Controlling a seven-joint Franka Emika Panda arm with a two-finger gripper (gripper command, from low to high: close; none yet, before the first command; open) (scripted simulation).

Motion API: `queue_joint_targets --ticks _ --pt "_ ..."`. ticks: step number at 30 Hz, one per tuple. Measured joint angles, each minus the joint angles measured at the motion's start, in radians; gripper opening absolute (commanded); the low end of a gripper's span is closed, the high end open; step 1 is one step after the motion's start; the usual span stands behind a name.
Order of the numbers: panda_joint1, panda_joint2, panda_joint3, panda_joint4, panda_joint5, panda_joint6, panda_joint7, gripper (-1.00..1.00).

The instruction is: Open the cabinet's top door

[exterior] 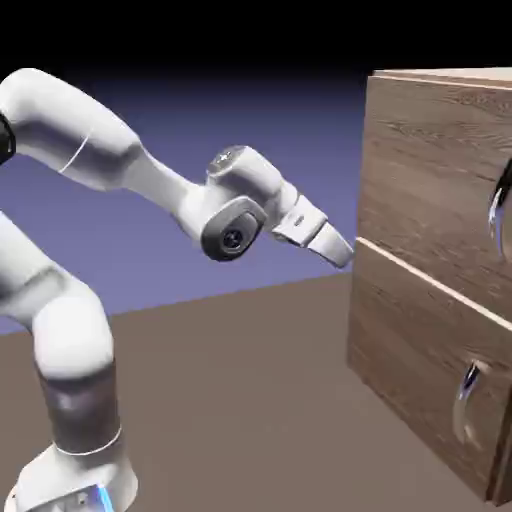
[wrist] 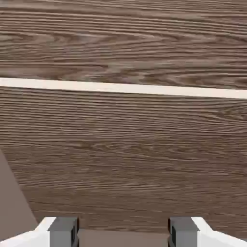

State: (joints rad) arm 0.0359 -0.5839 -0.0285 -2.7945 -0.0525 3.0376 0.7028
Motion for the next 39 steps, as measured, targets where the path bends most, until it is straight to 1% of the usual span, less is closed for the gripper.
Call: queue_joint_targets --ticks 39 --pt "0.772 -0.45 -0.923 0.5 -1.696 0.018 -1.235 0.0"
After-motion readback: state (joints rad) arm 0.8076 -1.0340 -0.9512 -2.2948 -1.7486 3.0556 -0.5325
